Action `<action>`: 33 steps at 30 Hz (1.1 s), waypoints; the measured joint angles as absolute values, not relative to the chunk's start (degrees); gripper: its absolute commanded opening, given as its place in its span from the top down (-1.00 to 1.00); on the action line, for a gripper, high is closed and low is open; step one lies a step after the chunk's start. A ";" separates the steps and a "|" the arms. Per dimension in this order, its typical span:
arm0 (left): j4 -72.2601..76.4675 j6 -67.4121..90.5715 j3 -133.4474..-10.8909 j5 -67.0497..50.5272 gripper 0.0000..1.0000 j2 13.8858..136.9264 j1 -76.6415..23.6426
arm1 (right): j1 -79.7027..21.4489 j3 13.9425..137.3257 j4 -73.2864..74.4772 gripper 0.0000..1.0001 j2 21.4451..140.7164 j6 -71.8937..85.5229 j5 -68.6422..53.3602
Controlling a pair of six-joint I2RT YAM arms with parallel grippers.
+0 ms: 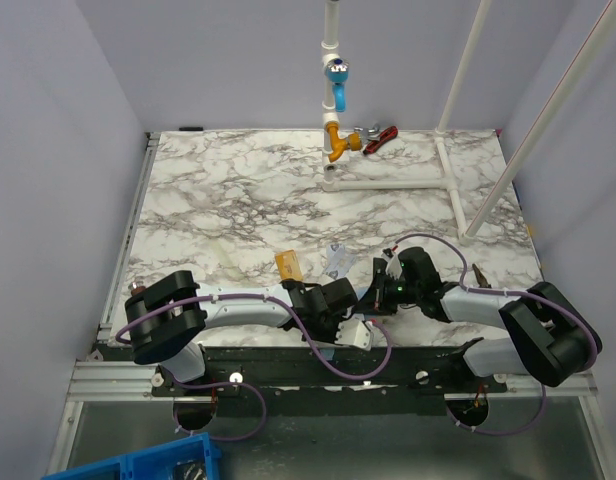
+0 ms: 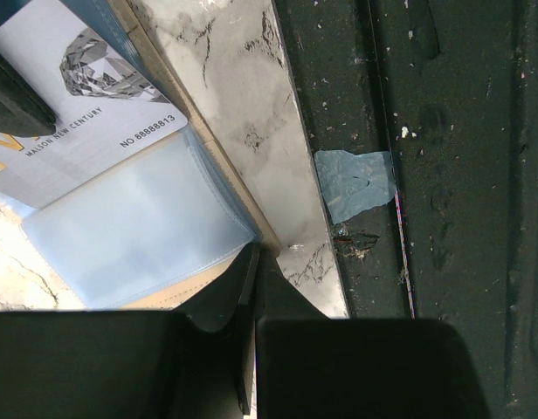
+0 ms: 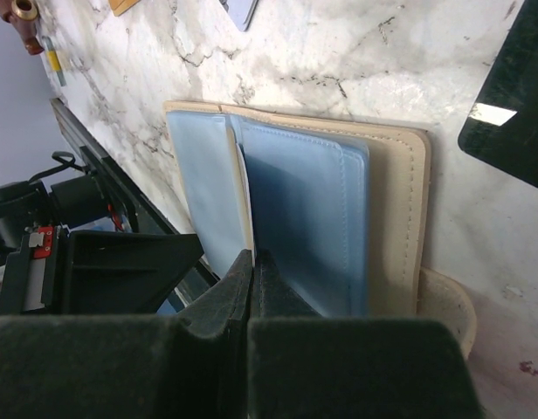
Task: Put the credit cards into the card holder
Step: Insert the credit card into the card holder.
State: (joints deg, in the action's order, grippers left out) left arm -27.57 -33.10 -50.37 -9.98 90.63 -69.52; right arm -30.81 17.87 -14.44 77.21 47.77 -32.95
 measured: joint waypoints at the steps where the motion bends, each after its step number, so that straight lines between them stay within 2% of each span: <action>1: -27.57 -33.15 -50.35 -9.91 1.00 90.59 -69.52 | -30.81 17.87 -14.44 0.99 77.21 47.77 -32.95; 16: -29.47 -33.36 -51.11 -9.28 1.00 90.26 -69.43 | -31.31 18.63 -13.52 0.99 77.17 47.48 -34.24; 20: -31.33 -33.54 -53.10 -9.19 0.77 89.54 -69.34 | -31.40 18.72 -13.06 0.99 77.10 47.31 -34.24; 23: -33.21 -34.26 -55.40 -9.21 0.68 88.36 -69.17 | -31.44 19.11 -12.05 0.99 77.12 46.83 -34.22; 33: -36.29 -41.45 -56.10 -8.05 0.64 87.20 -67.07 | -31.44 20.62 -9.19 0.99 77.12 44.95 -34.00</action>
